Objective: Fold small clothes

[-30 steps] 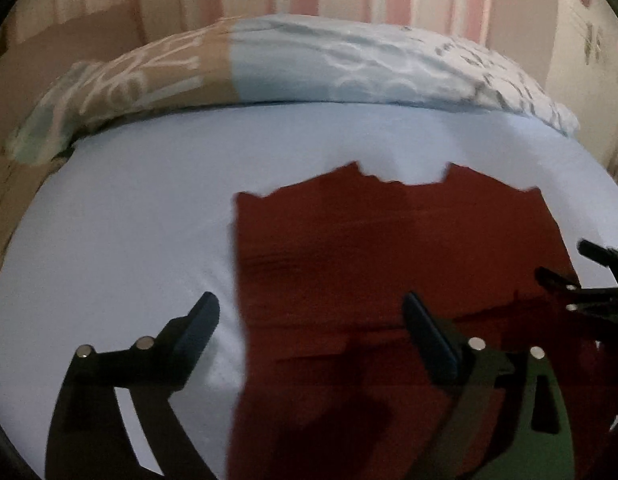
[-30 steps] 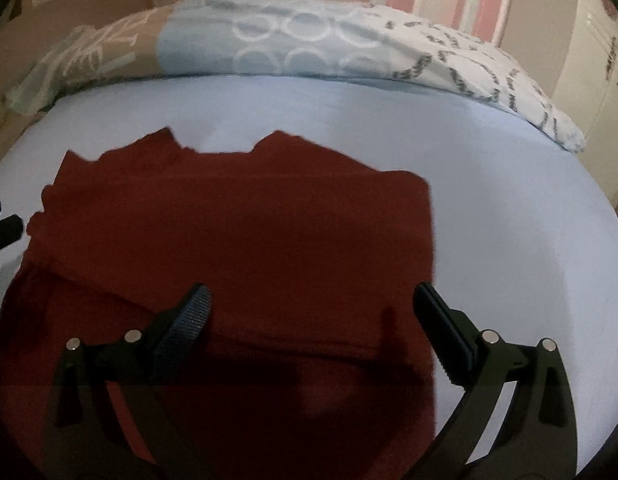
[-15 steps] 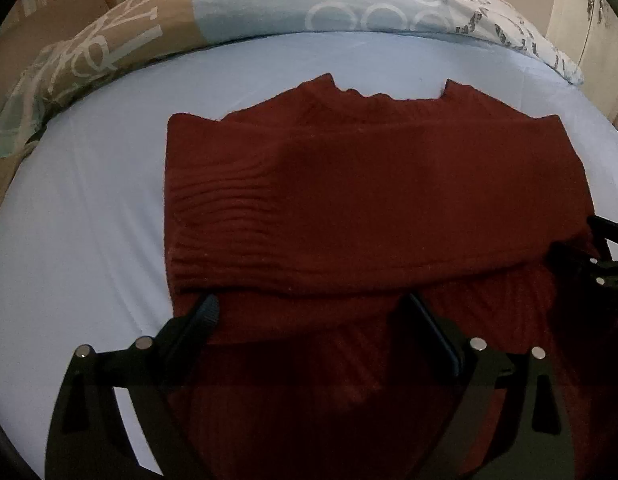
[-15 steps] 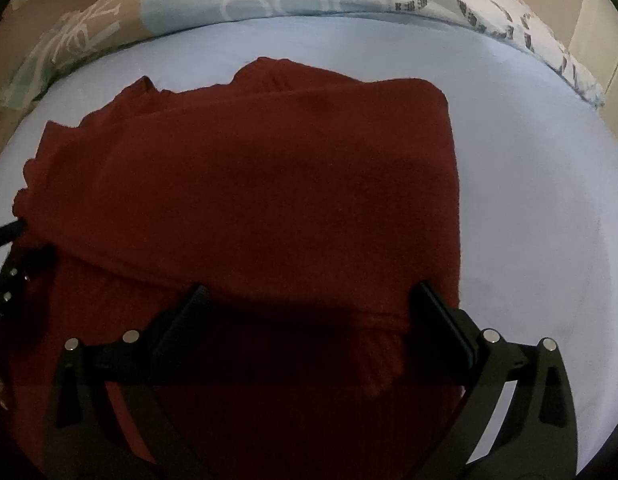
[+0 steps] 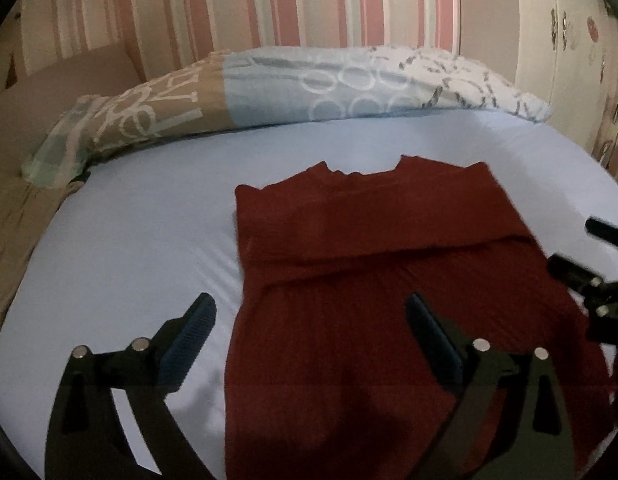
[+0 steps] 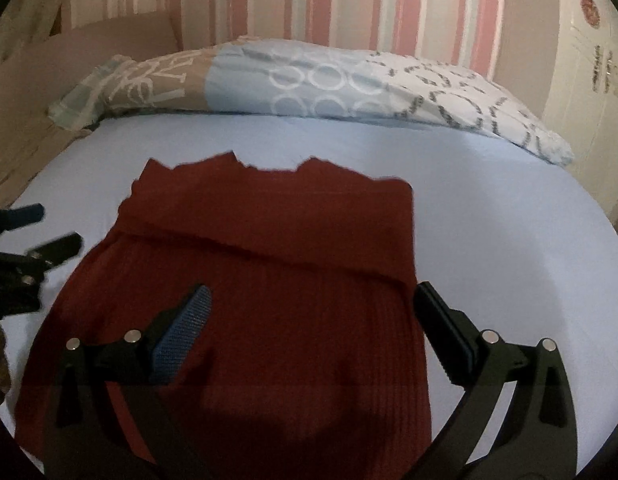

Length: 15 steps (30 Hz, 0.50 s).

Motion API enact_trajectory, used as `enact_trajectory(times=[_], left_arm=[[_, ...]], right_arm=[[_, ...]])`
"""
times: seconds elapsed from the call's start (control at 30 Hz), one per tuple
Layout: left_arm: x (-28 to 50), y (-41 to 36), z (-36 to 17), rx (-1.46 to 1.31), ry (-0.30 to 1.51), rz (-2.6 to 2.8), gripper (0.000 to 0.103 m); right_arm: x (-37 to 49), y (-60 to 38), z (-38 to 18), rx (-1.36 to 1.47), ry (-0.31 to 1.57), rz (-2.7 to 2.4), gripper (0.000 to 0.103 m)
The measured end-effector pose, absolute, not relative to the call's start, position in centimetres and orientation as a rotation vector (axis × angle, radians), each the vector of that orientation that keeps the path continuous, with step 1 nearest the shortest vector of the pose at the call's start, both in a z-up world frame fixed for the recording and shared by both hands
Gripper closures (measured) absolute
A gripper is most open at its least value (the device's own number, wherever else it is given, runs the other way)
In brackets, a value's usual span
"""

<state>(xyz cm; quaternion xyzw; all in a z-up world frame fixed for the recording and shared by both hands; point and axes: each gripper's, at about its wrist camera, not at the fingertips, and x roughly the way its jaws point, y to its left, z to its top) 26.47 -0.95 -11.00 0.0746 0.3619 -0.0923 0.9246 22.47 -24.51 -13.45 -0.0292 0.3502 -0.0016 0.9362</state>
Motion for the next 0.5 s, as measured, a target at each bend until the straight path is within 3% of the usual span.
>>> enact_trajectory(times=[0.5], left_arm=[[14.5,4.1,-12.8,0.06,0.861,-0.144,0.006]], right_arm=[[10.0,-23.4,-14.9,-0.043,0.787,-0.067,0.003]])
